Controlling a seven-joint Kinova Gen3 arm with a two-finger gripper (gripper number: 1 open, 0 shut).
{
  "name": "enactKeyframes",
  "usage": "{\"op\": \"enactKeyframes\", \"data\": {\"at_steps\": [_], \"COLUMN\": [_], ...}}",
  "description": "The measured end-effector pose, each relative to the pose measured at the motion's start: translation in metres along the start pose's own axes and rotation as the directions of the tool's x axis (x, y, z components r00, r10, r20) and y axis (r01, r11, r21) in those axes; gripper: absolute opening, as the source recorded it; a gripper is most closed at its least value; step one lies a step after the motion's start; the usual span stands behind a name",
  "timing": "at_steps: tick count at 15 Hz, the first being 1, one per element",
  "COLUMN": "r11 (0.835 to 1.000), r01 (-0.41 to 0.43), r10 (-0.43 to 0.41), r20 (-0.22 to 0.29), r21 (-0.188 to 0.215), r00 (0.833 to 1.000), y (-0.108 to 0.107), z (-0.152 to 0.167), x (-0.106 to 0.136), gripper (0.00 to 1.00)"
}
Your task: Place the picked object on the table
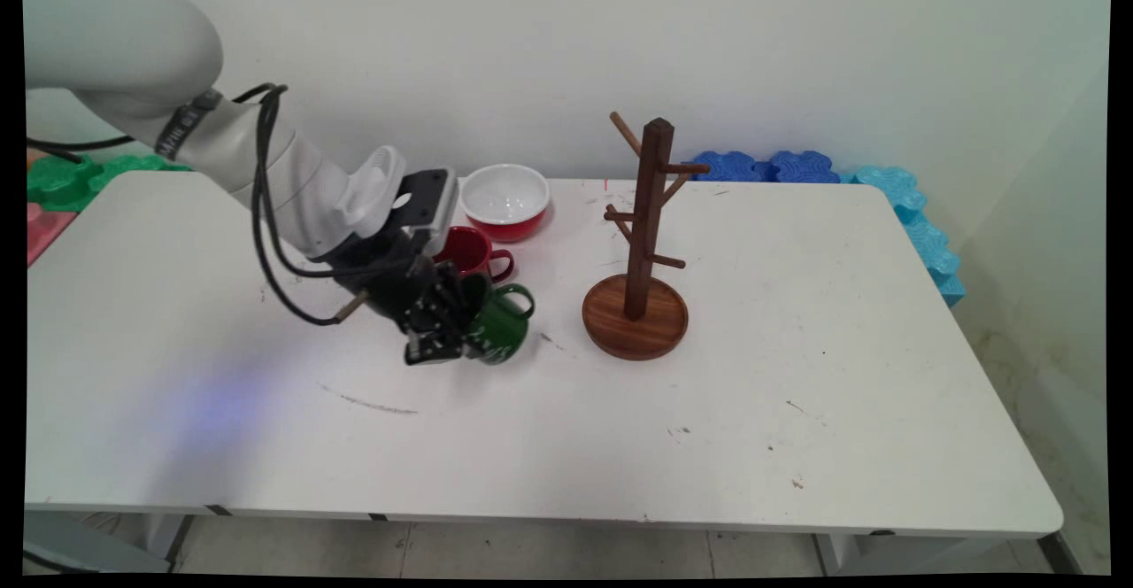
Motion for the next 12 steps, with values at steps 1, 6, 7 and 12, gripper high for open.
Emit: {"op": "enactKeyframes", "data": {"at_steps": [1,6,7,12], "r11": [1.000,0.997,0.997,0.992], "r01": [-0.018,-0.073,-0.082,-0.121], "r10": [0.018,0.074,0.083,0.123], "r20": [0.019,0.091,0.105,0.173], "r21": [-0.003,-0.012,-0.013,-0.022], "r00": [1.000,0.993,0.991,0.977], "y": [0.000,-0.001,-0.001,-0.001], "z": [-0.001,-0.003,-0.002,0.002], "x": [-0.005,-0.023,-0.027,-0.045], "gripper": [0.00,0.00,0.00,0.00]}}
